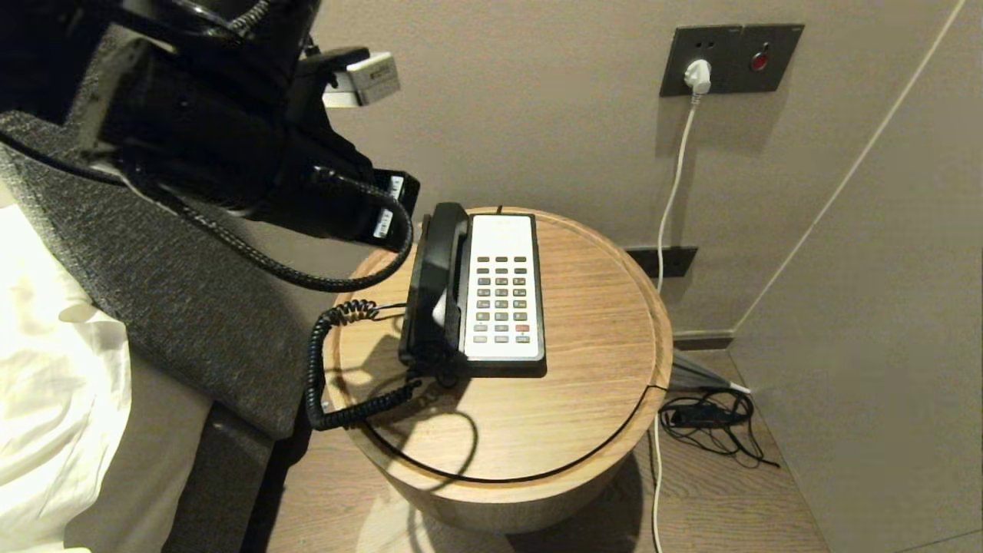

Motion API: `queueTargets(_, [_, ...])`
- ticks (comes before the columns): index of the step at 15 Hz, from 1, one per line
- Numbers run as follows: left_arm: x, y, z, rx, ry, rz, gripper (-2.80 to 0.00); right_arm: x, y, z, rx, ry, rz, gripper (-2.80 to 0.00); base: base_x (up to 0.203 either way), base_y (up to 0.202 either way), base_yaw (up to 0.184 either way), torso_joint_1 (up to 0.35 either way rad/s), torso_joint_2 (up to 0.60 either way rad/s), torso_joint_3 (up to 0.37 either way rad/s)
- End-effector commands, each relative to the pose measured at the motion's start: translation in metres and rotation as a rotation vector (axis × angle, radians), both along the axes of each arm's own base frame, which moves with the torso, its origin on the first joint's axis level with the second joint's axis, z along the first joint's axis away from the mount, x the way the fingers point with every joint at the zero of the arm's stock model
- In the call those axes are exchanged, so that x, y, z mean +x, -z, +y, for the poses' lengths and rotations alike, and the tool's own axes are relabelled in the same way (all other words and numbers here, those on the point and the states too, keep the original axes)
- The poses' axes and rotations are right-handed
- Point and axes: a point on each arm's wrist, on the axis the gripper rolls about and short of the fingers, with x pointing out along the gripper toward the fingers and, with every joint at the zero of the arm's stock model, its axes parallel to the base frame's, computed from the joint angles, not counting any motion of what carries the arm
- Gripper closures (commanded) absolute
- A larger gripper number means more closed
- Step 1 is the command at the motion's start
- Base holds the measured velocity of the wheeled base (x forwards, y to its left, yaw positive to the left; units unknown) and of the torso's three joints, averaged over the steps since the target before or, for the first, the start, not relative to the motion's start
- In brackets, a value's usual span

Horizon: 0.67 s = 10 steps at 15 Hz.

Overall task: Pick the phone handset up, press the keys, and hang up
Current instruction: Pick up the desk phone handset

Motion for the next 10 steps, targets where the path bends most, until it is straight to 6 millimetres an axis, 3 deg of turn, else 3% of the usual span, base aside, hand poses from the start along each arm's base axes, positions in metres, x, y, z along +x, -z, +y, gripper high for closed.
queueTargets(1, [0.009,0.015,-0.011,0.074,-0.017,0.036,0.0,0.0,0.0,0.0,0.0,-0.002,0.002,0.0,0.0,0.0,0.0,0.0,0.0,0.0])
queueTargets(10, [0.003,0.019,-0.036,0.134,-0.009,0.002,0.0,0.0,0.0,0.0,0.0,-0.001,0.003,0.0,0.0,0.0,0.0,0.0,0.0,0.0])
